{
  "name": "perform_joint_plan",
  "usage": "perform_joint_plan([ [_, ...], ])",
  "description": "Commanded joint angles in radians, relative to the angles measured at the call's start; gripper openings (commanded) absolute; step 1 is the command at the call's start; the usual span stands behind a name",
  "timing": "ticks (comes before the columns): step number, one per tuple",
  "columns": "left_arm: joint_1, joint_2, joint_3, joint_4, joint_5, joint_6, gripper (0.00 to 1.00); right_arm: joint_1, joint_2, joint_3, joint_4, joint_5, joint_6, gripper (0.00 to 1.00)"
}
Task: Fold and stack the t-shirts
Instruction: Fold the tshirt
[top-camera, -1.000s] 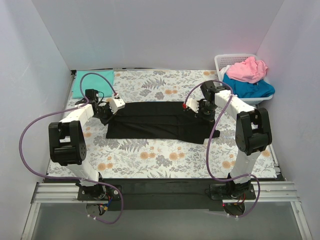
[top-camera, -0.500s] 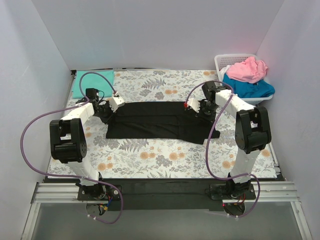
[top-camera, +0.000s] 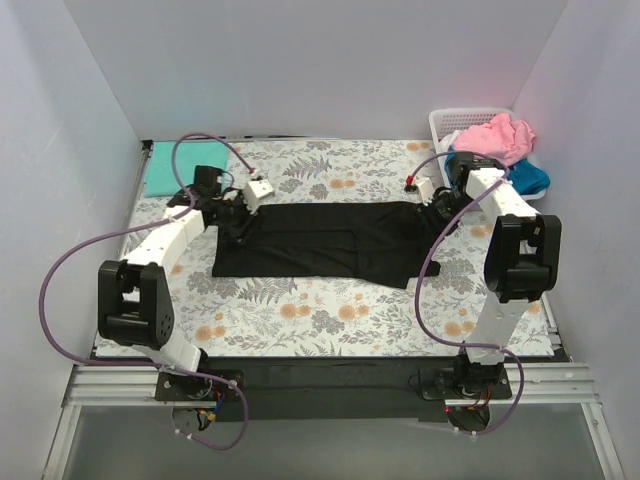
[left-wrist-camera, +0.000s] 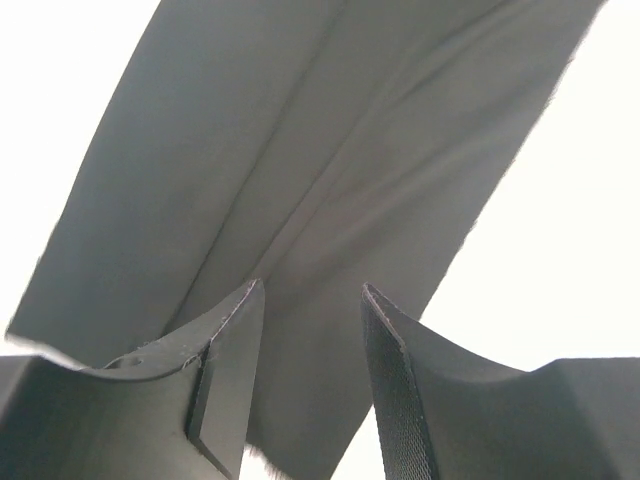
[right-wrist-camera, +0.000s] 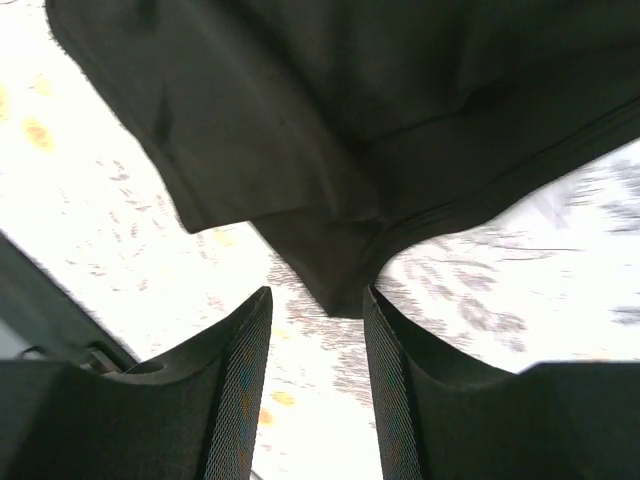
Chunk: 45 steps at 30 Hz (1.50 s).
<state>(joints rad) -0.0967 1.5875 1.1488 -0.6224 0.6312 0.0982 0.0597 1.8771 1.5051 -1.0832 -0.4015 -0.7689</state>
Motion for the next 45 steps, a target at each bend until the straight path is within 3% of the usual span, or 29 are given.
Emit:
perform_joint_plan([
  [1,-0.182,-0.084,-0.044,0.114,0.061,-0.069,0.42,-0.024,0.034,-0.042,-0.050,-0.094,0.074,0.48],
  [8,-0.524,0.006,-0.084,0.383,-0.007,-0.063,0.44,-0.081,0.083,-0.111,0.041,-0.083,0.140,0.44],
  [18,-0.787,0.239,-0.049,0.791,-0.074,-0.084,0.45,-0.087,0.122,-0.152,0.089,-0.085,0.161,0.27],
  [27,-0.882,0.394,0.009,0.943,-0.077,-0.135,0.43,-0.089,0.122,-0.151,0.092,-0.099,0.168,0.20],
  [35,-0.903,0.518,0.074,0.978,-0.133,-0.152,0.40,-0.090,0.102,-0.166,0.089,-0.102,0.160,0.18],
  [40,-0.905,0.548,0.081,0.974,-0.131,-0.155,0.33,-0.090,0.096,-0.175,0.089,-0.096,0.154,0.18],
  [45,-0.902,0.557,0.085,0.977,-0.154,-0.167,0.14,-0.090,0.096,-0.184,0.091,-0.096,0.148,0.18],
])
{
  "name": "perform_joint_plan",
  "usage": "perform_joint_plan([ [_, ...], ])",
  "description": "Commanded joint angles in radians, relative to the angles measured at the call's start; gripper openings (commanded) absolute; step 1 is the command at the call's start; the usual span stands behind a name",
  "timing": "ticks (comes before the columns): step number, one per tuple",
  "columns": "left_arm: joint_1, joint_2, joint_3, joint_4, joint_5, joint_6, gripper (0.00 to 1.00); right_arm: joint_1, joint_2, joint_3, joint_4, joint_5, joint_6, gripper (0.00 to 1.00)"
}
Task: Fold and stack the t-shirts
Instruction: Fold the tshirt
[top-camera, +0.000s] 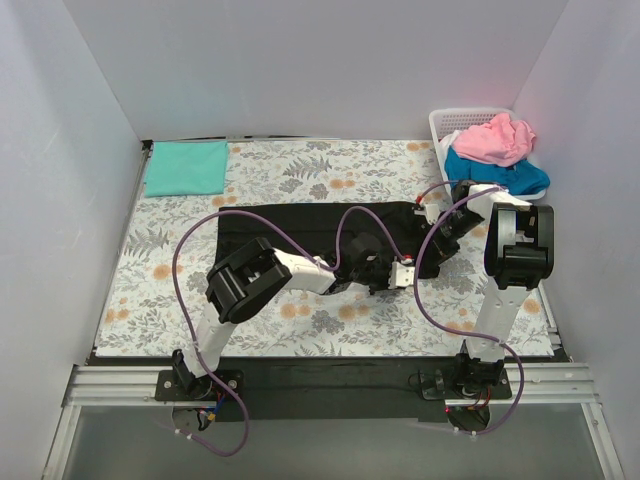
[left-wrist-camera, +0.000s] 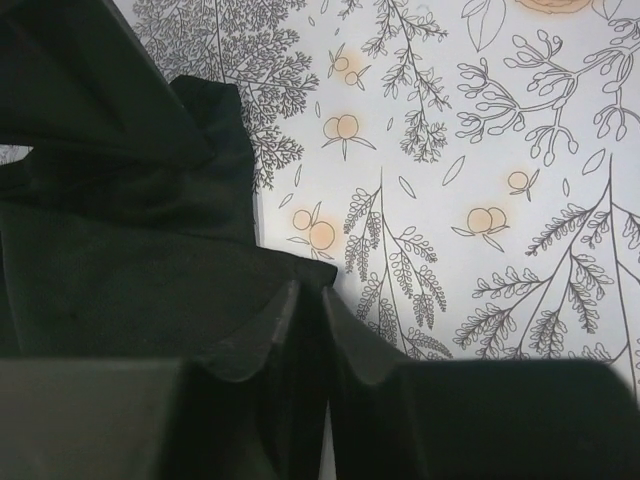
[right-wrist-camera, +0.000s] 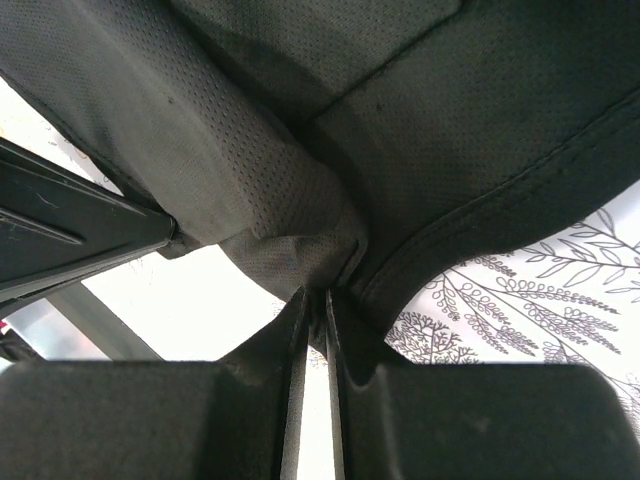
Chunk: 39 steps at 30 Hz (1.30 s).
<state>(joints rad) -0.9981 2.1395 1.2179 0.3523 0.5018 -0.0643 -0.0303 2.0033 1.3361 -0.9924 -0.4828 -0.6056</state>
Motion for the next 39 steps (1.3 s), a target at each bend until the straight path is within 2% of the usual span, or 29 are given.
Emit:
perform_joint_plan([
  [1,0.000,0.000,0.014,0.005,-0.022,-0.008,0.10,0.000,-0.031,-0.018,0.001,-0.014,-0.017,0.17],
  [2,0.001,-0.004,0.011,0.008,-0.022,-0.012,0.03,0.000,-0.031,-0.021,0.001,-0.014,-0.019,0.17],
  [4,0.006,-0.029,0.012,0.022,-0.013,-0.028,0.00,0.000,-0.031,-0.025,0.001,-0.014,-0.022,0.17],
  [12,0.095,-0.078,0.103,0.019,0.034,-0.149,0.00,-0.003,-0.031,-0.028,0.003,-0.014,-0.025,0.17],
  [20,0.197,0.000,0.210,0.016,0.057,-0.173,0.00,-0.008,-0.028,-0.035,0.003,-0.014,-0.026,0.17],
  [33,0.263,0.120,0.273,0.171,0.081,-0.083,0.00,-0.008,-0.037,-0.049,-0.002,-0.002,-0.031,0.17],
  [39,0.286,0.169,0.316,0.226,0.145,-0.019,0.00,-0.008,-0.040,-0.052,-0.002,0.000,-0.033,0.17],
])
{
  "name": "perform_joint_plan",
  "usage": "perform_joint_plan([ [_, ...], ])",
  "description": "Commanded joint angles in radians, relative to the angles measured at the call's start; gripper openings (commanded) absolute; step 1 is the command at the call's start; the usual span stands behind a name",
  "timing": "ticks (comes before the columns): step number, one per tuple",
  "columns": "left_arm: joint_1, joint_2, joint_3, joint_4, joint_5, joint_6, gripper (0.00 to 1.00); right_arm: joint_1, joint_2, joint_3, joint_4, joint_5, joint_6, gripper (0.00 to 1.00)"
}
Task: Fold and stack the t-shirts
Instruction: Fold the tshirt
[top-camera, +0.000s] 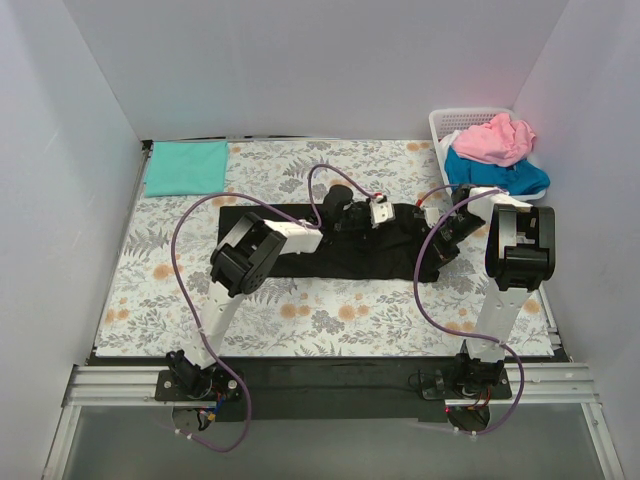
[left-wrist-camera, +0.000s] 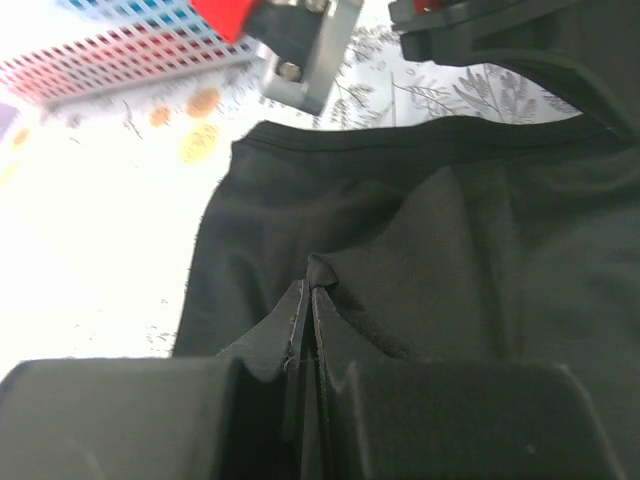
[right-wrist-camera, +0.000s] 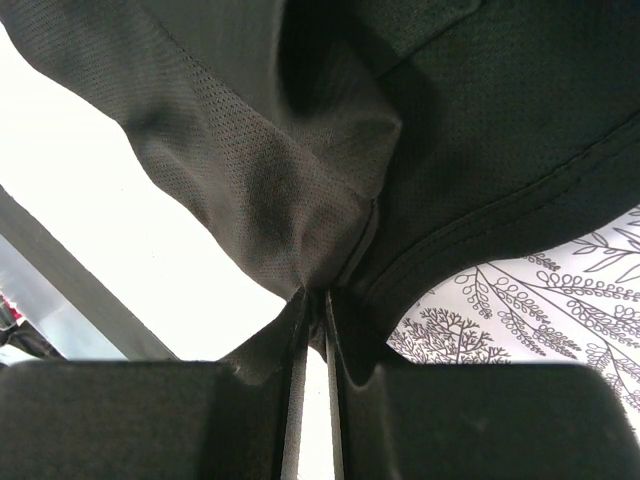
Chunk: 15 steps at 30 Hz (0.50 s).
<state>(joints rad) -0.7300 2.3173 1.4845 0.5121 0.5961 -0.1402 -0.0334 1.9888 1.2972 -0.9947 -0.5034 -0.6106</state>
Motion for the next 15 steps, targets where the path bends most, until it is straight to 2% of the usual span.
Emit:
perform_joint_plan([
  [1,0.021,-0.007,0.049,0.074,0.057,0.062,0.00,-0.005,-0.025,-0.015,0.001,0.020,-0.028,0.17],
  [10,0.072,0.024,0.048,0.178,0.125,0.076,0.07,-0.005,-0.027,-0.018,0.001,0.022,-0.031,0.17],
  [14,0.093,0.043,0.079,0.204,0.104,0.056,0.24,-0.005,-0.025,-0.019,0.001,0.022,-0.031,0.18],
  [15,0.096,0.045,0.082,0.213,0.091,0.051,0.34,-0.005,-0.024,-0.019,0.001,0.020,-0.029,0.18],
])
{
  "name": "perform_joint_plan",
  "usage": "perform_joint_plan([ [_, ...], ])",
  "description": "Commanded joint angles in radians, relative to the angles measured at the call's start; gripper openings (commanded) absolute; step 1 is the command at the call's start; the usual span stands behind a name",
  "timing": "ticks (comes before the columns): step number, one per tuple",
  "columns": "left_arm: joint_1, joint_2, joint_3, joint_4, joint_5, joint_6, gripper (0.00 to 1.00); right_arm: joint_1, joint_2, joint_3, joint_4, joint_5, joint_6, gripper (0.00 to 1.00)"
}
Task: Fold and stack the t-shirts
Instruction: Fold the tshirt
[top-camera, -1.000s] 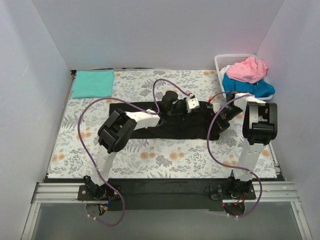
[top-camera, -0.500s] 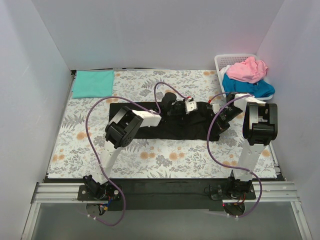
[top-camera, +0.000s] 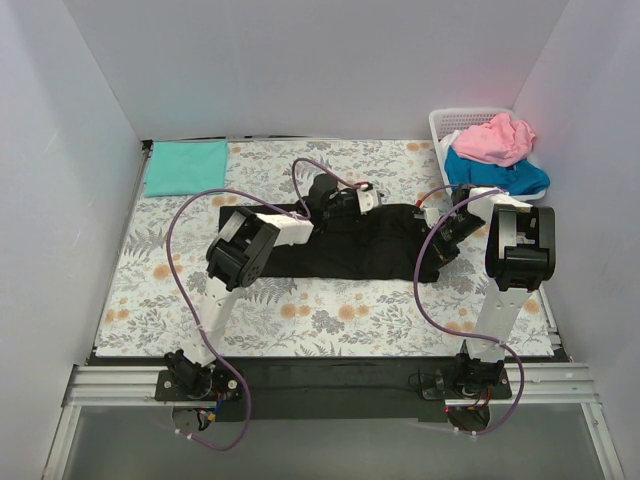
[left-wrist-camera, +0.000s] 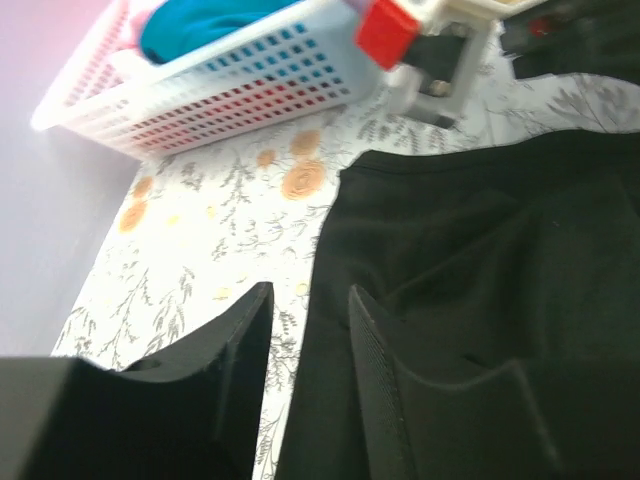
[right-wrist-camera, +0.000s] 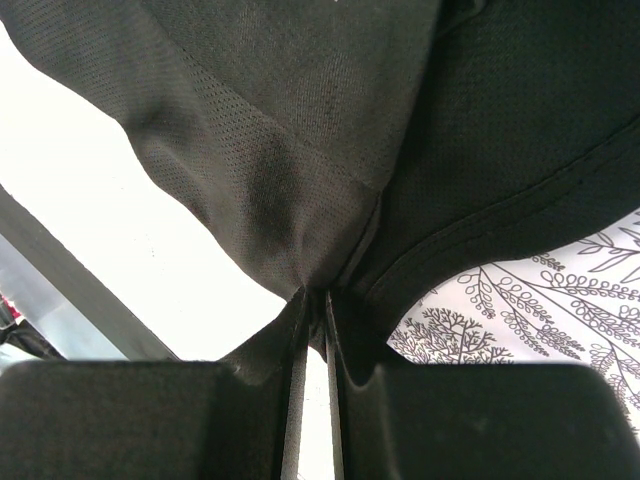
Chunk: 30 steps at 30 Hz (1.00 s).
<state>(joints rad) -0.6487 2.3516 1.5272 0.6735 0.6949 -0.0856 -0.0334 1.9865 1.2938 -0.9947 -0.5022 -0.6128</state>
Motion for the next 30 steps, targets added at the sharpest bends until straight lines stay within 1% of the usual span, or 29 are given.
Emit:
perform_joint_plan([
  [1,0.020,0.009,0.039,0.060,-0.030,-0.006,0.37,-0.005,-0.022,-0.014,0.002,0.021,-0.027,0.18],
  [3,0.026,-0.006,0.033,0.074,-0.098,-0.012,0.41,-0.006,-0.018,-0.011,0.001,0.019,-0.027,0.18],
  [5,0.041,-0.053,0.008,0.063,-0.150,-0.034,0.42,-0.005,-0.021,-0.011,0.001,0.019,-0.027,0.18],
  [7,0.056,-0.103,-0.015,0.009,-0.172,-0.110,0.43,-0.005,-0.025,-0.010,0.001,0.024,-0.027,0.18],
  [8,0.061,-0.132,-0.016,-0.087,-0.170,-0.141,0.44,-0.005,-0.026,-0.008,0.001,0.025,-0.027,0.18],
  [10,0.072,-0.201,-0.015,-0.203,-0.170,-0.244,0.46,-0.005,-0.026,-0.007,-0.001,0.025,-0.027,0.18],
  [11,0.072,-0.218,0.003,-0.342,-0.176,-0.267,0.47,-0.005,-0.026,-0.007,-0.001,0.025,-0.027,0.18],
  [13,0.072,-0.256,0.031,-0.484,-0.175,-0.327,0.47,-0.005,-0.028,-0.005,0.001,0.028,-0.028,0.18],
  [14,0.073,-0.265,0.050,-0.606,-0.167,-0.345,0.47,-0.005,-0.029,-0.005,0.001,0.030,-0.025,0.18],
  [16,0.073,-0.300,0.053,-0.719,-0.126,-0.396,0.46,-0.005,-0.031,-0.002,-0.001,0.028,-0.022,0.18],
  [17,0.073,-0.314,0.051,-0.811,-0.126,-0.420,0.45,-0.005,-0.038,0.001,-0.005,0.027,-0.019,0.18],
  [18,0.075,-0.325,0.044,-0.853,-0.135,-0.446,0.44,-0.005,-0.046,0.001,-0.008,0.027,-0.021,0.19],
  [19,0.087,-0.353,0.034,-0.894,-0.126,-0.494,0.43,-0.005,-0.052,0.010,-0.010,0.028,-0.022,0.20],
  [20,0.098,-0.368,0.022,-0.961,-0.108,-0.506,0.43,-0.005,-0.069,0.016,-0.016,0.031,-0.024,0.20],
  [22,0.145,-0.426,-0.039,-0.994,-0.112,-0.529,0.43,-0.003,-0.084,0.036,-0.024,0.033,-0.021,0.23],
  [24,0.190,-0.446,-0.042,-1.054,-0.117,-0.514,0.43,0.001,-0.104,0.079,-0.044,0.030,-0.010,0.27],
  [25,0.236,-0.446,-0.027,-1.086,-0.124,-0.500,0.43,0.004,-0.110,0.094,-0.053,0.028,-0.007,0.28],
  [26,0.260,-0.427,-0.001,-1.164,-0.135,-0.464,0.43,0.010,-0.124,0.123,-0.059,0.031,-0.001,0.29],
  [27,0.285,-0.411,0.023,-1.205,-0.135,-0.442,0.43,0.013,-0.130,0.134,-0.065,0.034,0.004,0.31],
  [28,0.334,-0.397,0.075,-1.244,-0.135,-0.422,0.43,0.018,-0.138,0.145,-0.067,0.040,0.016,0.31],
  [29,0.359,-0.355,0.102,-1.316,-0.127,-0.396,0.43,0.030,-0.150,0.151,-0.068,0.048,0.024,0.31],
  [30,0.380,-0.333,0.129,-1.354,-0.130,-0.349,0.43,0.032,-0.155,0.160,-0.068,0.068,0.031,0.32],
])
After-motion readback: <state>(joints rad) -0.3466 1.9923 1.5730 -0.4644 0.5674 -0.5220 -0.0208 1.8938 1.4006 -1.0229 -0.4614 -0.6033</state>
